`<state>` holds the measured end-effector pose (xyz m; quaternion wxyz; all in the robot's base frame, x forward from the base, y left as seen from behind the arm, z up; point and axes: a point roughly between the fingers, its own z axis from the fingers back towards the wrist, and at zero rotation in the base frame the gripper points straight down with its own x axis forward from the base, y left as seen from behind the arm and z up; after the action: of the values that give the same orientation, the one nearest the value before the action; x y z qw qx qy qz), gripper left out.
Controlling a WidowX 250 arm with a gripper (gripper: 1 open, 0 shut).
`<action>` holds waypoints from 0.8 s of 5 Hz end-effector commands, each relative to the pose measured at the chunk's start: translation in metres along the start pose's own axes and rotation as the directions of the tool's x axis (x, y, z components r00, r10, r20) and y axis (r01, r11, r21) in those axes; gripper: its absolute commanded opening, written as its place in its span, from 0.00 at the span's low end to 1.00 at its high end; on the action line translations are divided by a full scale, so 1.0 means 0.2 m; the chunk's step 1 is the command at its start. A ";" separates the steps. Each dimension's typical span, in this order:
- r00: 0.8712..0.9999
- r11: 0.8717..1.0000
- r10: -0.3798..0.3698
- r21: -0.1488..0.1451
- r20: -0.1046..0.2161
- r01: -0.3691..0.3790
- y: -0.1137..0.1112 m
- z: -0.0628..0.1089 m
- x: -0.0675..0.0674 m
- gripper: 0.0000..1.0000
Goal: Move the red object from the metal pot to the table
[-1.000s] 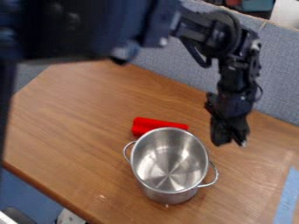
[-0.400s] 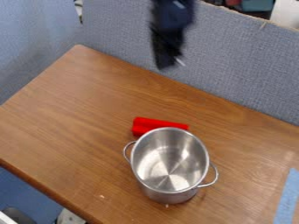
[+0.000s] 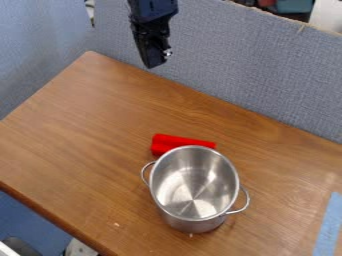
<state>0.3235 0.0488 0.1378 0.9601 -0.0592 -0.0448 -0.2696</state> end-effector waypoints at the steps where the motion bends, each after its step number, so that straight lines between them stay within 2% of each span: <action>1: 1.000 0.999 0.028 -0.019 0.013 -0.027 0.05 0.02 0.01 0.00; 2: 0.996 0.995 0.089 -0.053 0.001 -0.089 0.03 -0.09 0.00 0.00; 3: 0.989 0.986 0.151 -0.073 -0.005 -0.151 0.03 -0.20 0.01 0.00; 4: 0.955 0.954 0.296 -0.061 0.014 -0.295 0.13 -0.05 0.09 1.00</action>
<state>0.3504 0.0559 0.1132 0.9861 -0.1024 -0.0173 -0.1296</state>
